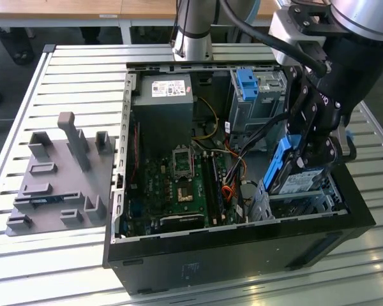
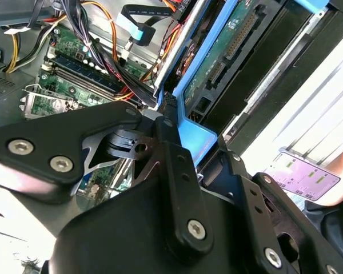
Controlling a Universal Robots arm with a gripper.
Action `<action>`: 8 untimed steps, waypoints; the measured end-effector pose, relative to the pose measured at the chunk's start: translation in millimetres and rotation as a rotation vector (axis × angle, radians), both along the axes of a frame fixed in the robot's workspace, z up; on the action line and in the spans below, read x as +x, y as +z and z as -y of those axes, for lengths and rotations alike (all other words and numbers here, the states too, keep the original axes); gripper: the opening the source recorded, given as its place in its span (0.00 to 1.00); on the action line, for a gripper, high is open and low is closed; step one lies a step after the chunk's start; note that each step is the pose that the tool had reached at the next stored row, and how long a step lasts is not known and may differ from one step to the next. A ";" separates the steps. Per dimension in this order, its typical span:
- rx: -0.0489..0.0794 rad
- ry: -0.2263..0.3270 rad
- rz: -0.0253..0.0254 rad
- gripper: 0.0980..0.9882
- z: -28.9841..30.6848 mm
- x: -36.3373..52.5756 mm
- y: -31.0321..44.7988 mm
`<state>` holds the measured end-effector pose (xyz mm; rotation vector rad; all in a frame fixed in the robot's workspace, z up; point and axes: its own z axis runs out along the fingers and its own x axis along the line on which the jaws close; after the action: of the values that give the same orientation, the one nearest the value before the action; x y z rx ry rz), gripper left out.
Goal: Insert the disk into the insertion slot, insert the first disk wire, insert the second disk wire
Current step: 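Insert the disk into the insertion slot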
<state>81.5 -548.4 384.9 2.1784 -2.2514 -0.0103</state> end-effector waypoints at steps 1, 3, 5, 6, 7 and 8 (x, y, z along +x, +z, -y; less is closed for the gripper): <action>0.000 0.000 0.0000 0.30 0.0 0.0 -0.7; 0.000 0.000 0.0000 0.30 0.0 0.0 -2.0; 0.000 0.000 0.0000 0.30 0.0 0.0 -3.2; 0.000 0.000 0.0000 0.30 0.0 0.0 -3.9; 0.000 0.000 0.0000 0.30 0.0 0.0 -4.6; 0.000 0.000 0.0000 0.30 0.0 0.0 -5.3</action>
<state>81.5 -548.4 379.7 2.1784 -2.2514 -0.0103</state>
